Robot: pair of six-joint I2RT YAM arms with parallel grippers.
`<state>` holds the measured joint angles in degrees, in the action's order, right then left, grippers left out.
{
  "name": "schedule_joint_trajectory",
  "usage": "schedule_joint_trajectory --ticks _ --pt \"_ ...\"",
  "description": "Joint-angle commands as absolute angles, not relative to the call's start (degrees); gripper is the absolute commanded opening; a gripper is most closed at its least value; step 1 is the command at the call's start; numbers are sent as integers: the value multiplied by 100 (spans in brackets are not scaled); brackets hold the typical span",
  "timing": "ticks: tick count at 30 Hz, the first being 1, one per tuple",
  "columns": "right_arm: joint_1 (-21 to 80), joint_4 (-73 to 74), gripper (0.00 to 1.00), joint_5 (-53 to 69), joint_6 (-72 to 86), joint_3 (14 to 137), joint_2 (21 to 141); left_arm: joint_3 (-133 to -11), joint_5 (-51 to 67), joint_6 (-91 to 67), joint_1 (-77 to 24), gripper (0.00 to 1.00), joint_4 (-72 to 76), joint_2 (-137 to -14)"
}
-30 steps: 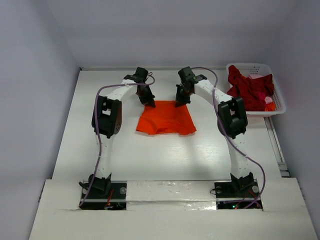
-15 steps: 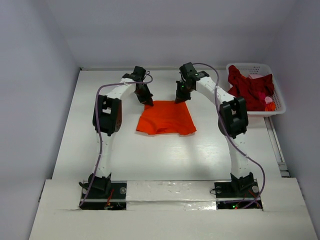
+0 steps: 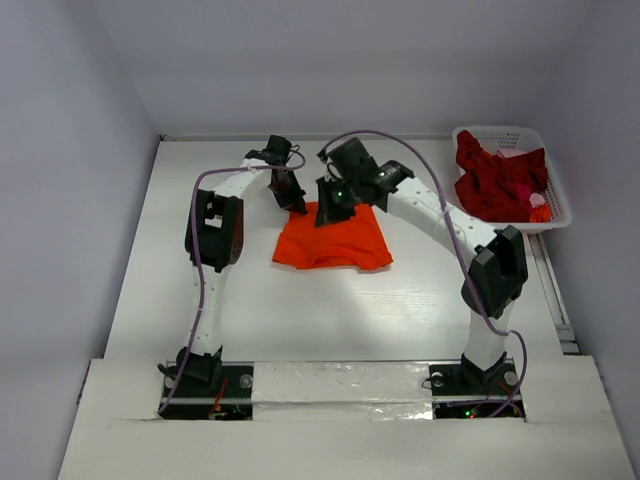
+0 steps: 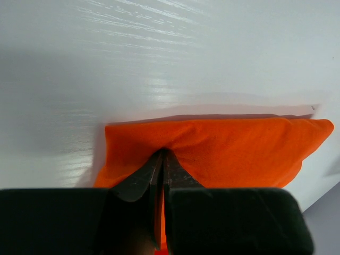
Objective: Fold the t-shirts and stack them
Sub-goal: Fold the tshirt
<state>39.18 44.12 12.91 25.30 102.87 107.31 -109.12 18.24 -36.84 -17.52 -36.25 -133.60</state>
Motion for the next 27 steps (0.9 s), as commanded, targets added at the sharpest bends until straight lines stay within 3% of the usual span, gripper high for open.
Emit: schedule_joint_trajectory --ticks 1,9,27 --pt "3885 4184 0 1266 2645 9793 10986 -10749 1679 -3604 -1731 0 -3630 -13210" --pt "3885 3955 0 1204 2610 9606 11346 -10696 1670 -3568 -1731 0 -3630 -13157" --pt "3938 4210 0 1292 2496 10776 12225 -10538 1705 -3595 -1731 0 -3551 -13113"
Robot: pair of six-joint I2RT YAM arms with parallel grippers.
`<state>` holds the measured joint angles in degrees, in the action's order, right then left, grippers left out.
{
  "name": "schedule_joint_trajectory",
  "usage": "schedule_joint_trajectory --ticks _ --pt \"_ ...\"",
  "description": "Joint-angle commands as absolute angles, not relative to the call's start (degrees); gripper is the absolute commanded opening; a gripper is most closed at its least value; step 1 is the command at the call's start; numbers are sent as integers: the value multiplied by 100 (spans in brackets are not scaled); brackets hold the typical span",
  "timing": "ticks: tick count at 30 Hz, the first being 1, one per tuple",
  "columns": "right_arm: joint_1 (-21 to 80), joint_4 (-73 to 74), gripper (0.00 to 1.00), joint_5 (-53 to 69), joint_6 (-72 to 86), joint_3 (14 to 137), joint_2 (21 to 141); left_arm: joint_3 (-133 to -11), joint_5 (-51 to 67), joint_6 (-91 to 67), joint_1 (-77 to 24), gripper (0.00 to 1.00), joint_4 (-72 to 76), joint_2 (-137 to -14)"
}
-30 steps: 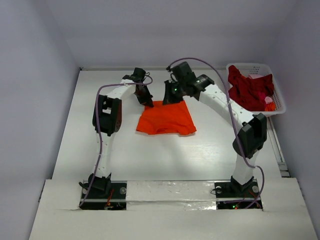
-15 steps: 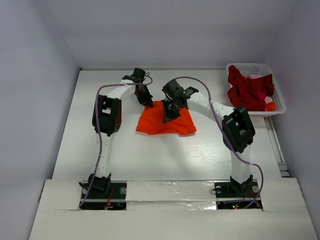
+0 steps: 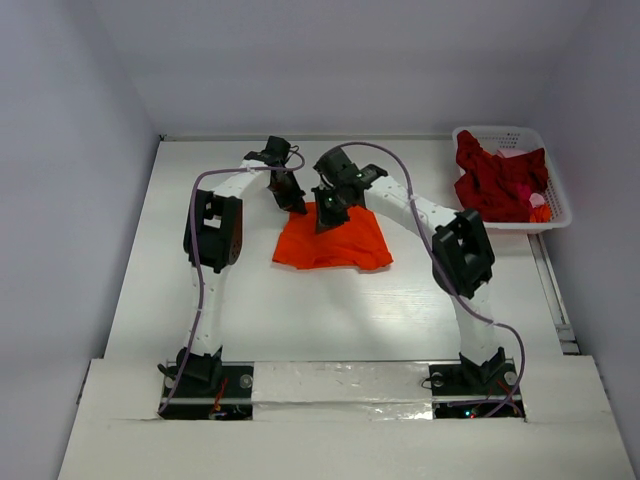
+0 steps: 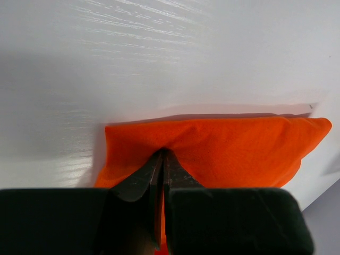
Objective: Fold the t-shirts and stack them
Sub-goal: Fold the tshirt
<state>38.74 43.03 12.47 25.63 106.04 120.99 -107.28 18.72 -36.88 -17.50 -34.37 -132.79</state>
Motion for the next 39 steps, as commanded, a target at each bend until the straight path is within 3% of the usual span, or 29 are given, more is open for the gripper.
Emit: schedule_joint_trajectory --ticks 1,8,23,39 --pt "3938 4184 0 1301 2522 10741 12295 -10538 1705 -3595 -1731 0 -3542 -13113" --pt "4174 3894 0 1371 2566 10065 12331 -10564 1740 -3604 -1731 0 -3542 -13113" --pt "4658 3199 0 1485 2997 7972 11013 -10635 1714 -3586 -1731 0 -3604 -13096" --pt "4509 3972 0 634 2944 9342 11267 -10582 1740 -3603 -1731 0 -3586 -13069"
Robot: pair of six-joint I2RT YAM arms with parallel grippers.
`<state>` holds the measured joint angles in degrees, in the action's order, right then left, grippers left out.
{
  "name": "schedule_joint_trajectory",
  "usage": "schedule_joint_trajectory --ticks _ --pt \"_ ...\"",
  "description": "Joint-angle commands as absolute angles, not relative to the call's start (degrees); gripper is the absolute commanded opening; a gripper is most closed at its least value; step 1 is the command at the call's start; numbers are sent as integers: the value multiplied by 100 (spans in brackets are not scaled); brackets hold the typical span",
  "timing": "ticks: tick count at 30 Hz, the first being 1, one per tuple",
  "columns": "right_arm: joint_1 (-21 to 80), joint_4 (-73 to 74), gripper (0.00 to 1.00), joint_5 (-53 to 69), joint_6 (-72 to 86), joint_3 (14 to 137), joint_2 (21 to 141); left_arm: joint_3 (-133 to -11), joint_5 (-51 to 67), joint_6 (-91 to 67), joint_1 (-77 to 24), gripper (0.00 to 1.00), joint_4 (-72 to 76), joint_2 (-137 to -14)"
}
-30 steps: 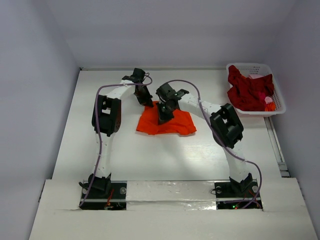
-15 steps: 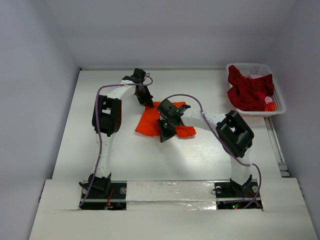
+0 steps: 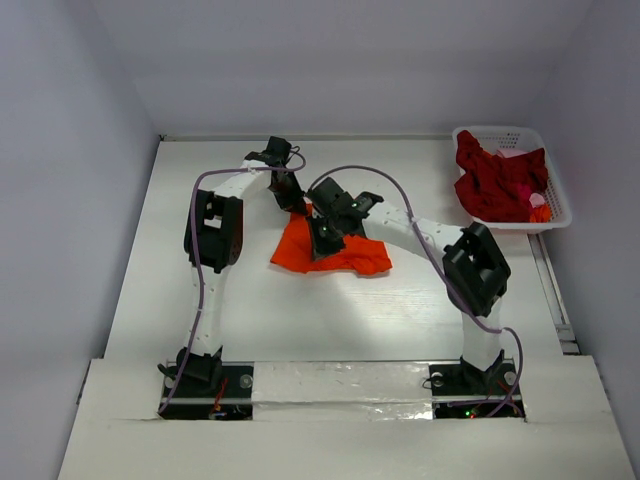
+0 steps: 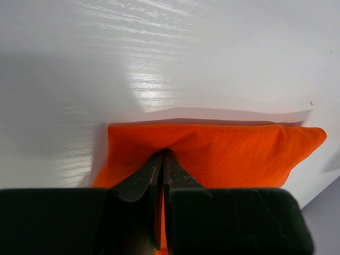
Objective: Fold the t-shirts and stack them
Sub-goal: Fold the tshirt
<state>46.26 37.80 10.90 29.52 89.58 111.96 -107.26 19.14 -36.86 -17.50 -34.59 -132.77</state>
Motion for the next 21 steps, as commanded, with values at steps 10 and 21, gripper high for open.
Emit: schedule_joint_trajectory --ticks 10,21 --pt "3858 3903 0 70 3059 9168 11391 -10582 1749 -3604 -1731 0 -3586 -13025" --pt "3709 3665 0 255 3050 8658 11277 -10529 1749 -3604 -1731 0 -3560 -13008"
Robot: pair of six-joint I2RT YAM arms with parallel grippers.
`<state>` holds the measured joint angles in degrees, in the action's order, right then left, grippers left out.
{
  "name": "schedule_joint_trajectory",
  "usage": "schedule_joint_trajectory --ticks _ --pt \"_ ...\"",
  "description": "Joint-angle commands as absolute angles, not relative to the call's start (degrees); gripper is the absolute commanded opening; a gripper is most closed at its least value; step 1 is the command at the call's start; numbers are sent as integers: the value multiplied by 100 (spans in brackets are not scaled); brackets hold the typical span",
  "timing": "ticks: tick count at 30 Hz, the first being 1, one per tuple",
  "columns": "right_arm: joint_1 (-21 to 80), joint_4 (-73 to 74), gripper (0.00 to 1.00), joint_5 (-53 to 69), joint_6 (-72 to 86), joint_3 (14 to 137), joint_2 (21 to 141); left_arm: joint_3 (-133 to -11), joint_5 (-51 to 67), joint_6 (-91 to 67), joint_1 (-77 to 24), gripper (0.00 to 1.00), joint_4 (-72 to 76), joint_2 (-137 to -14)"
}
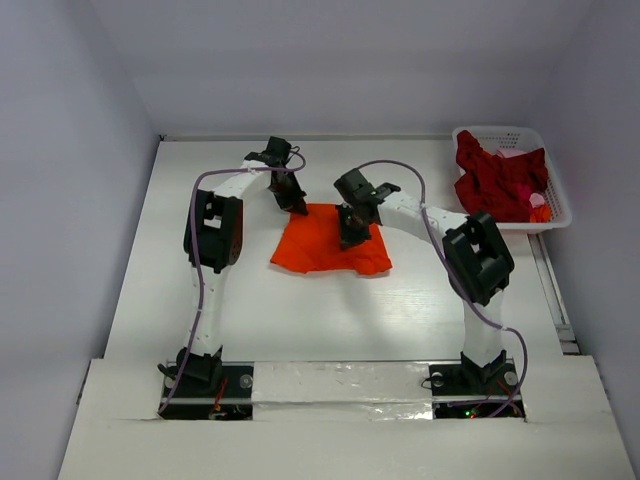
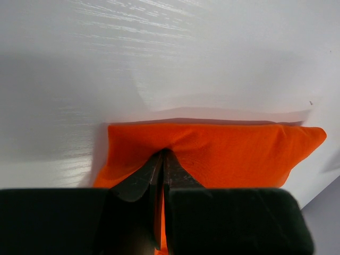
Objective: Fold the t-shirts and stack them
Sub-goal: Fold the tshirt
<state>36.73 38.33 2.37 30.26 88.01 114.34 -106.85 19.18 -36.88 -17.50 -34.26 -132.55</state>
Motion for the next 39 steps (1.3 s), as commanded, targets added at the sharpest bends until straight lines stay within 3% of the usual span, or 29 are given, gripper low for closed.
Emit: schedule_joint_trajectory --ticks 1,13,19,28,39 --pt "3709 3648 0 255 3059 8596 11268 -10547 1758 -3612 -1731 0 -3568 -13008" --pt "3709 3094 0 510 3226 7138 10662 -10582 1749 -3612 -1731 0 -3577 -13052" --pt "3709 3181 0 475 3217 7022 10319 -10626 1749 -3612 -1731 0 -3603 -13052" --pt "3647 3867 0 62 3155 8410 10204 -10591 1723 -3595 -1731 0 -3630 -12999" --pt "2953 4245 0 88 2804 9940 11627 -10591 1732 -3604 -1731 0 -3647 -12937"
